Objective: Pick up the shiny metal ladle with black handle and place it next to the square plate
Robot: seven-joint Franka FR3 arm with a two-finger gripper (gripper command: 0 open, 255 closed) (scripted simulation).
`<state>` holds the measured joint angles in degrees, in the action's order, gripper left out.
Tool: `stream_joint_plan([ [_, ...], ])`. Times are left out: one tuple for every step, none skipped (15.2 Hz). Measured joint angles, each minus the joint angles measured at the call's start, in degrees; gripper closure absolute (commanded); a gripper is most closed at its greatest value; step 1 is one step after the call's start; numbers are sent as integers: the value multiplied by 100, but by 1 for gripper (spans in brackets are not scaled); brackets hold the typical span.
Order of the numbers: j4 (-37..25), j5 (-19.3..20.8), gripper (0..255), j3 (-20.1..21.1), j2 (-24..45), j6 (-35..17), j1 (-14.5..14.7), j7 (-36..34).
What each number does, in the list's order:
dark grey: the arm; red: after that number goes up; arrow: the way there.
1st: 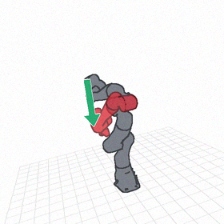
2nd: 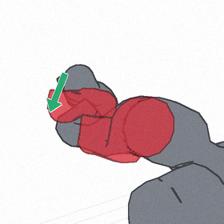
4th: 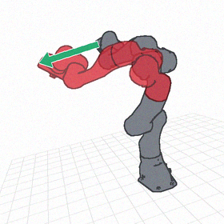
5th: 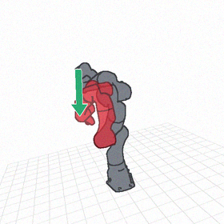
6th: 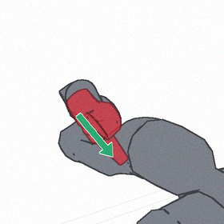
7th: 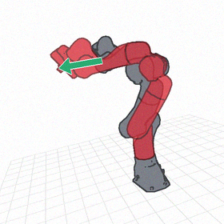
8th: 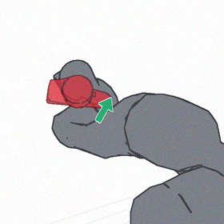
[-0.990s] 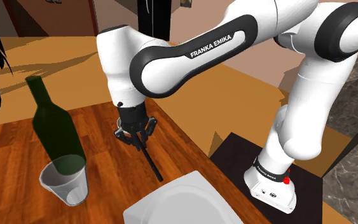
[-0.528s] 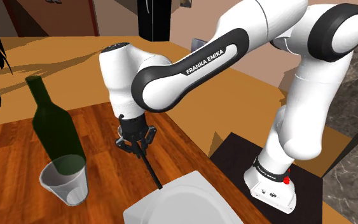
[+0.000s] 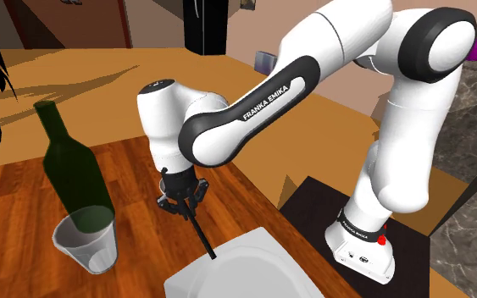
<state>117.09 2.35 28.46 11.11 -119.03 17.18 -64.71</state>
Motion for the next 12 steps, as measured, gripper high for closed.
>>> stream_joint_plan([
  [6, 6, 255, -1, 10, -16, 3, -5],
  [13, 8, 255, -1, 13, -27, 3, -6],
  [14, 10, 255, -1, 13, -30, 4, -8],
  [13, 11, 255, -2, 13, -31, 4, -9],
  [14, 12, 255, -2, 13, -33, 4, -9],
  [14, 12, 255, -2, 13, -33, 4, -9],
  [15, 12, 0, -2, 12, -34, 4, -8],
  [15, 12, 0, -2, 17, -36, 4, -9],
  [15, 12, 0, -2, 19, -37, 5, -9],
  [15, 12, 0, -2, 21, -37, 5, -9],
  [15, 12, 0, -2, 21, -37, 5, -9],
  [15, 12, 0, -2, 22, -37, 5, -9],
])
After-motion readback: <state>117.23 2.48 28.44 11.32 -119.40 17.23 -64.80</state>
